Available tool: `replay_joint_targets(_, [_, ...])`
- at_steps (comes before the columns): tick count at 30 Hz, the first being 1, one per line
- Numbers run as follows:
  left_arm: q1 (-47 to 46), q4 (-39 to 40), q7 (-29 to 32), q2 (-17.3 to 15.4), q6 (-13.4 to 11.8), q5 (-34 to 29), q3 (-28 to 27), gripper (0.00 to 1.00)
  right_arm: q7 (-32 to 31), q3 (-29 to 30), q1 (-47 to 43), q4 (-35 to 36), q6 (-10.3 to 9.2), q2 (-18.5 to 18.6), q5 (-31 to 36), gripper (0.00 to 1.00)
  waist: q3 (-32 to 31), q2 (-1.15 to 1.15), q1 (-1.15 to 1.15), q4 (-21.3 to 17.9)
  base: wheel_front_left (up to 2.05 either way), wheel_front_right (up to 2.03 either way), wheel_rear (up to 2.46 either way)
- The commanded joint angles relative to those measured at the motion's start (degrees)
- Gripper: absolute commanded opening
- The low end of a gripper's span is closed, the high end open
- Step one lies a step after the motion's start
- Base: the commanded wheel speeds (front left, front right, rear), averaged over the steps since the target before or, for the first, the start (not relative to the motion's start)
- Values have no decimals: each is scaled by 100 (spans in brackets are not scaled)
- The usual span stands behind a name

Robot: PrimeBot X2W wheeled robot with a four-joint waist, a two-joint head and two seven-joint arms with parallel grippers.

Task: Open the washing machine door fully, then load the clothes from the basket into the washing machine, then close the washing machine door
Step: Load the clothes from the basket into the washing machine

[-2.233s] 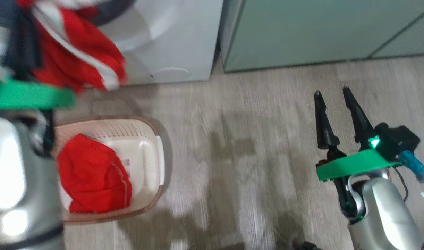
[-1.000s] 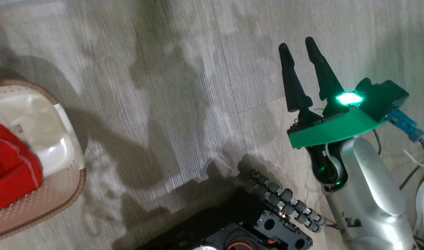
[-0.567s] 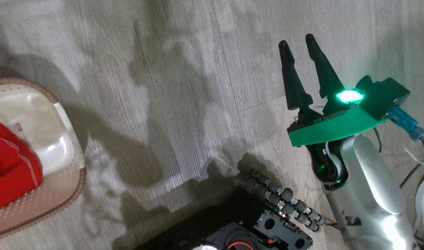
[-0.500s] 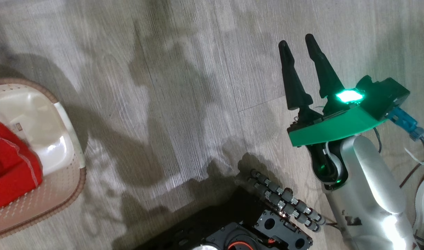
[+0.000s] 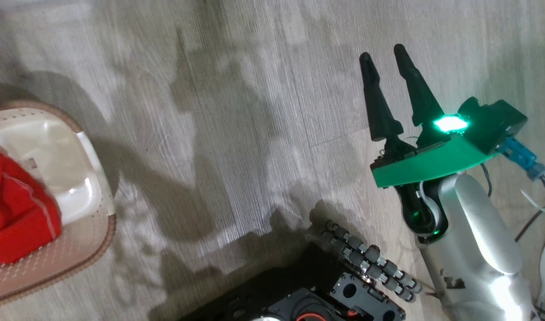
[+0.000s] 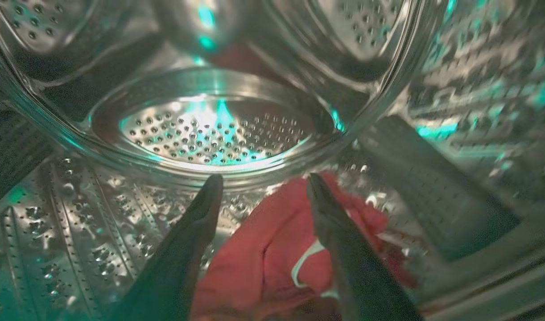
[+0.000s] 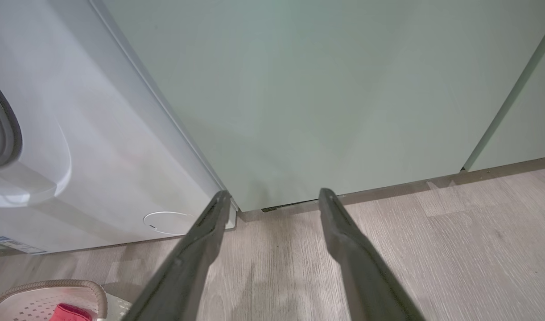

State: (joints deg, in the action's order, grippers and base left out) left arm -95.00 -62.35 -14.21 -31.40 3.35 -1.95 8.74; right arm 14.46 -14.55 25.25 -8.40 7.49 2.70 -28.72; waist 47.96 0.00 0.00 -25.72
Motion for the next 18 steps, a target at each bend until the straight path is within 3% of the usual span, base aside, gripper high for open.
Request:
replay_joint_targets(1, [-42, 156, -58, -97, -6, 125, -59, 100, 54, -2, -123, 100, 0, 18, 59, 100, -102, 0, 0, 76, 0, 0, 0])
replay_joint_targets(9, [550, 620, -76, 117, 24, 345, -77, 100, 54, 189, -187, 20, 0, 18, 309, 100, -564, 0, 0, 335, 0, 0, 0])
replay_joint_targets(18, [2091, 1326, -78, 494, 48, 812, -316, 100, 54, 653, -464, -38, 0, 18, 840, 100, -1640, 0, 0, 843, 0, 0, 0])
